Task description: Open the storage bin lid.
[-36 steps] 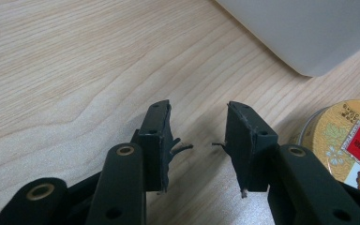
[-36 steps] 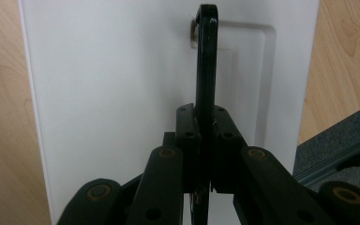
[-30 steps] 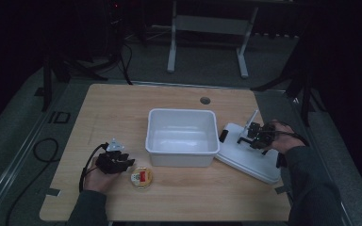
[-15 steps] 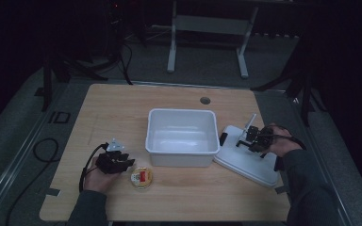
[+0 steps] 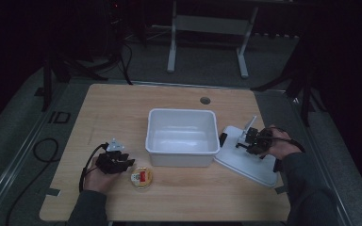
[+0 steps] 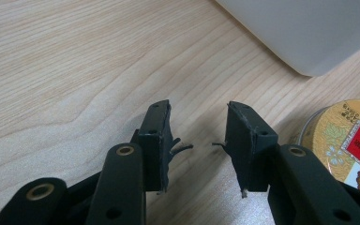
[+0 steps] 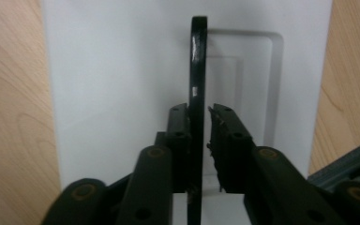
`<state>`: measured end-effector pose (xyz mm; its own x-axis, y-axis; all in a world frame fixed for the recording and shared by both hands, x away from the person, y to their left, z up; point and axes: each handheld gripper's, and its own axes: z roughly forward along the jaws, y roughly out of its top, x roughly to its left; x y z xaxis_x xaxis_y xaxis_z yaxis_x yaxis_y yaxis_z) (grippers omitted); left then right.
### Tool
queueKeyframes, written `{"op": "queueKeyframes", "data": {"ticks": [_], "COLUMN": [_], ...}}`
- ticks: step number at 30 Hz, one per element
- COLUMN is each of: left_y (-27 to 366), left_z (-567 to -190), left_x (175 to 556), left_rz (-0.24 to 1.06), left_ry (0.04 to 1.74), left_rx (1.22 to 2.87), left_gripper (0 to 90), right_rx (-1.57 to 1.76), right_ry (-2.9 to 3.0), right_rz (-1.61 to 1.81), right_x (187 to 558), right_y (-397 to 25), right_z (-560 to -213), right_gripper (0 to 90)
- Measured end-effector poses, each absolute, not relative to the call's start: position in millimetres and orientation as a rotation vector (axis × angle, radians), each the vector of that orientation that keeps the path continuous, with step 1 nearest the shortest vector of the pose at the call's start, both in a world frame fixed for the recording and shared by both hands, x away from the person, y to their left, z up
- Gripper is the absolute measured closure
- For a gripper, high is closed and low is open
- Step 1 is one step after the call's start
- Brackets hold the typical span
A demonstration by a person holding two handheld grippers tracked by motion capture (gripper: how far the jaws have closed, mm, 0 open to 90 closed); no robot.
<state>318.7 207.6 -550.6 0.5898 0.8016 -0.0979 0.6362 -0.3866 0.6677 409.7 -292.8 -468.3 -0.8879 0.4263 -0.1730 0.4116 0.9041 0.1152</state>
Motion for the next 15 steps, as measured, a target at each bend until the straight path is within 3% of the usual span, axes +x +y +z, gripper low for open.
{"op": "queueKeyframes", "data": {"ticks": [9,15], "left_y": [207.7,207.6], "left_z": [-550.7,-550.7], "left_x": [318.7,318.7], "left_rz": [0.313,0.313], "left_ry": [1.136,1.137], "left_rx": [2.141,2.14], "left_gripper": [60.8,60.7], "right_rx": [0.684,0.655], "right_ry": [2.875,2.848], "right_rz": [0.207,0.267], "right_x": [405.4,398.0], "right_y": [-294.4,-292.5], "right_z": [-468.5,-462.1], "right_gripper": [56.8,54.5]}}
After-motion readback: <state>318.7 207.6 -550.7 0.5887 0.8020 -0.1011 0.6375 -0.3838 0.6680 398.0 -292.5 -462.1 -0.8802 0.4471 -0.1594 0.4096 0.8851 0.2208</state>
